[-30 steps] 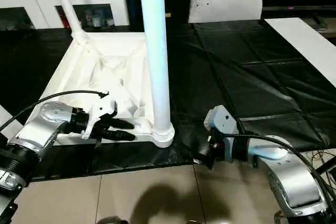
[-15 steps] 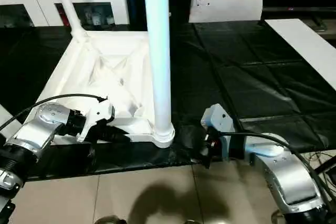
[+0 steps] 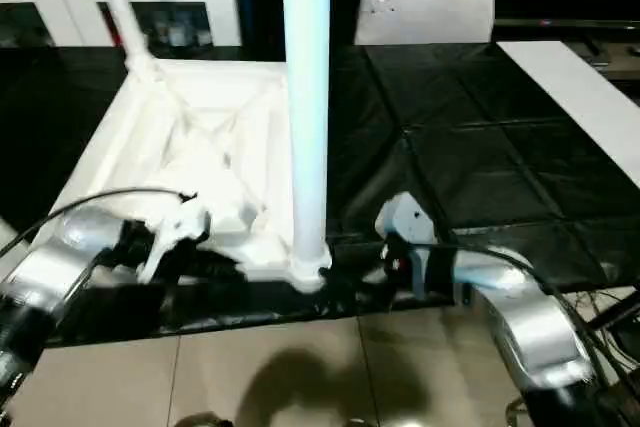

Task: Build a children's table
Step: Rotate leg to tighten

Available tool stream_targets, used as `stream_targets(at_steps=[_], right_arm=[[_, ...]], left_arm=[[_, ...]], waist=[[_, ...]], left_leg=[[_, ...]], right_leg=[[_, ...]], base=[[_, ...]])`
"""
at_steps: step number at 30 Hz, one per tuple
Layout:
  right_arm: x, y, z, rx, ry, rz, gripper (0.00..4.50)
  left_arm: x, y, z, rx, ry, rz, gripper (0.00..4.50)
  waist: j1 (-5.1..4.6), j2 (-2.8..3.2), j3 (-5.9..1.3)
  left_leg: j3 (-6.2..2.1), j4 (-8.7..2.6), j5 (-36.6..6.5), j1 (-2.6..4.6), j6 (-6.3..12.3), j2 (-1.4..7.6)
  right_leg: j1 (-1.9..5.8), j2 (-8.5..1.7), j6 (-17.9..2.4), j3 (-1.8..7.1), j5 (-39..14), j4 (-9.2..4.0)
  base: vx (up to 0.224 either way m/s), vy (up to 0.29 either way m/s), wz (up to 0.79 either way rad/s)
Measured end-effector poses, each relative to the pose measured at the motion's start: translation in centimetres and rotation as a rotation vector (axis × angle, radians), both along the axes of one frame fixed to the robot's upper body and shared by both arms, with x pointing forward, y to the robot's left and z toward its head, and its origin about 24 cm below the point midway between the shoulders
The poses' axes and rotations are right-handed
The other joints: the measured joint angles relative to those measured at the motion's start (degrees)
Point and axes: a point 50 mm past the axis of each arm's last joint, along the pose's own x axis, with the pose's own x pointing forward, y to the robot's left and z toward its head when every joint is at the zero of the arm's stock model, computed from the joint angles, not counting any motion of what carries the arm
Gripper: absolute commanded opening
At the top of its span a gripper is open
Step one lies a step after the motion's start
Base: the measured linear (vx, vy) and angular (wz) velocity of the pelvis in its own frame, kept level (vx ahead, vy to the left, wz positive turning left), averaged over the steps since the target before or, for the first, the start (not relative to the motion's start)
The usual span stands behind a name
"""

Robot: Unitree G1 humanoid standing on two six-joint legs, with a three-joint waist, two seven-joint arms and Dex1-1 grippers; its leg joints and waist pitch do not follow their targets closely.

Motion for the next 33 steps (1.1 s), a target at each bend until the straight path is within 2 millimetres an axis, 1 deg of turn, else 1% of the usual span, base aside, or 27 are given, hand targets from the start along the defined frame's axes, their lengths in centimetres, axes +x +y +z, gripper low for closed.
stream_targets(at_steps=[2, 4, 5, 7, 8, 11, 12, 13, 14, 15, 16, 17, 19, 21, 25, 26, 30, 32, 33], right_arm=[[0.3, 0.3, -0.1, 0.024, 0.016, 0.043, 4.5], [0.3, 0.3, -0.4, 0.046, 0.043, 0.065, 4.5], [0.4, 0.5, -0.5, 0.074, 0.063, 0.092, 4.21], [0.6, 1.1, -0.3, 0.111, 0.072, 0.147, 4.14], [0.6, 1.5, 0.0, 0.123, 0.071, 0.192, 4.09], [0.7, 2.1, 0.1, 0.144, 0.096, 0.281, 3.71], [0.7, 2.1, 0.1, 0.145, 0.104, 0.296, 3.67], [0.8, 2.2, 0.0, 0.144, 0.116, 0.314, 3.67], [0.8, 2.2, -0.2, 0.141, 0.13, 0.325, 3.47], [0.8, 2.3, -0.4, 0.139, 0.143, 0.336, 3.47], [0.8, 2.2, -0.6, 0.138, 0.151, 0.34, 3.28], [0.9, 2.1, -0.7, 0.132, 0.167, 0.354, 3.26], [1.3, 2.1, -0.7, 0.124, 0.18, 0.374, 3.17], [1.5, 2.1, -0.7, 0.111, 0.191, 0.397, 2.88], [1.8, 2.1, -0.9, 0.098, 0.199, 0.411, 2.7], [1.9, 2.1, -1.0, 0.094, 0.199, 0.411, 2.43], [2.1, 2.3, -0.9, 0.092, 0.183, 0.425, 2.31], [2.2, 2.3, -1.0, 0.091, 0.184, 0.43, 2.1], [2.2, 2.4, -1.0, 0.089, 0.181, 0.431, 2.1]], left_arm=[[-0.4, 0.3, 0.0, 0.002, -0.012, -0.003, 0.1], [-0.7, 0.3, 0.0, 0.001, -0.016, -0.01, 0.1], [-0.7, 0.3, 0.0, 0.002, -0.025, -0.017, 0.0], [-0.7, 0.2, 0.0, 0.007, -0.037, -0.026, 0.0], [-0.7, 0.0, 0.0, 0.012, -0.048, -0.036, 0.0], [-0.7, -0.4, 0.1, 0.021, -0.056, -0.058, 0.0], [-0.7, -0.4, 0.1, 0.022, -0.056, -0.062, 0.0], [-0.7, -0.4, 0.1, 0.023, -0.055, -0.065, 0.0], [-0.6, -0.5, 0.2, 0.027, -0.056, -0.07, 0.0], [-0.5, -0.6, 0.3, 0.033, -0.057, -0.078, 0.0], [-0.5, -0.6, 0.3, 0.038, -0.056, -0.084, 0.0], [-0.5, -0.6, 0.4, 0.043, -0.05, -0.098, 0.0], [-0.4, -0.7, 0.4, 0.046, -0.042, -0.112, 0.0], [-0.4, -0.7, 0.5, 0.048, -0.037, -0.12, 0.0], [-0.3, -0.7, 0.5, 0.05, -0.03, -0.13, 0.0], [-0.3, -0.8, 0.5, 0.05, -0.029, -0.13, 0.0], [-0.2, -0.7, 0.5, 0.052, -0.02, -0.122, 0.0], [-0.2, -0.6, 0.5, 0.05, -0.01, -0.112, 0.0], [-0.2, -0.6, 0.4, 0.047, -0.001, -0.104, 0.0]], waist=[[-0.17, -0.05, -0.01], [-0.15, -0.04, -0.01], [-0.11, -0.06, -0.01], [-0.03, -0.13, 0.0], [0.1, -0.31, -0.03], [0.48, -0.78, -0.1], [0.56, -0.82, -0.09], [0.58, -0.89, -0.07], [0.61, -1.01, -0.04], [0.69, -1.15, -0.03], [0.71, -1.24, -0.05], [0.73, -1.36, -0.05], [0.73, -1.43, -0.05], [0.88, -1.5, -0.08], [1.2, -1.52, -0.09], [1.28, -1.53, -0.09], [1.46, -1.53, -0.1], [1.47, -1.54, -0.1], [1.46, -1.54, -0.1]], left_leg=[[0.0, 0.01, 0.0, 0.01, 0.0, 0.02], [0.0, 0.02, 0.0, 0.02, 0.0, 0.0], [0.0, 0.04, 0.01, 0.02, 0.01, 0.0], [0.0, 0.05, 0.02, 0.03, 0.01, -0.01], [0.0, 0.04, 0.02, 0.04, 0.01, -0.01], [-0.01, 0.04, 0.02, 0.01, 0.05, -0.03], [0.0, 0.05, 0.03, 0.0, 0.1, -0.07], [0.03, 0.05, 0.03, 0.0, 0.13, -0.11], [0.03, 0.05, 0.04, -0.01, 0.13, -0.12], [0.03, 0.05, 0.04, -0.01, 0.13, -0.12], [0.03, 0.05, 0.03, -0.01, 0.12, -0.11], [0.03, 0.06, 0.03, -0.02, 0.12, -0.12], [0.04, 0.08, 0.03, -0.03, 0.12, -0.12], [0.03, 0.08, 0.03, -0.03, 0.12, -0.11], [0.03, 0.08, 0.04, -0.05, 0.12, -0.09], [0.03, 0.08, 0.04, -0.06, 0.11, -0.09], [0.03, 0.1, 0.05, -0.01, 0.1, -0.08], [0.03, 0.1, 0.07, 0.02, 0.1, -0.07], [0.03, 0.1, 0.07, 0.04, 0.1, -0.07]], right_leg=[[0.0, 0.03, 0.0, 0.0, 0.0, 0.02], [0.0, 0.0, 0.0, 0.0, 0.0, 0.02], [0.01, 0.0, 0.0, 0.0, 0.0, 0.05], [0.01, -0.02, -0.01, 0.01, 0.01, 0.08], [0.02, -0.03, 0.0, -0.02, 0.0, 0.09], [0.04, -0.09, -0.02, -0.07, -0.01, 0.06], [0.04, -0.12, -0.03, -0.07, -0.01, 0.06], [0.04, -0.17, -0.03, -0.06, -0.01, 0.06], [0.03, -0.19, -0.03, -0.07, -0.01, 0.07], [0.03, -0.19, -0.03, -0.09, -0.01, 0.08], [0.03, -0.19, -0.03, -0.09, -0.01, 0.08], [0.03, -0.2, -0.03, -0.09, -0.01, 0.08], [0.03, -0.21, -0.03, -0.09, -0.01, 0.08], [0.03, -0.21, -0.03, -0.13, -0.01, 0.09], [0.03, -0.21, -0.03, -0.16, -0.01, 0.09], [0.03, -0.21, -0.03, -0.17, -0.01, 0.09], [0.04, -0.21, -0.04, -0.16, 0.0, 0.15], [0.07, -0.21, -0.06, -0.17, 0.01, 0.16], [0.08, -0.21, -0.07, -0.16, 0.02, 0.16]], base=[[0.0, 0.0, 0.0], [0.0, 0.0, 0.0], [0.0, 0.0, 0.0], [0.0, 0.0, 0.0], [0.0, 0.0, 0.0], [0.0, 0.0, 0.0], [0.0, 0.0, 0.0], [0.0, 0.0, 0.0], [0.0, 0.0, 0.0], [0.0, 0.0, 0.0], [0.0, 0.0, 0.0], [0.0, 0.0, 0.0], [0.0, 0.0, 0.0], [0.0, 0.0, 0.0], [0.0, 0.0, 0.0], [0.0, 0.0, 0.0], [0.0, 0.0, 0.0], [0.0, 0.0, 0.0], [0.0, 0.0, 0.0]])
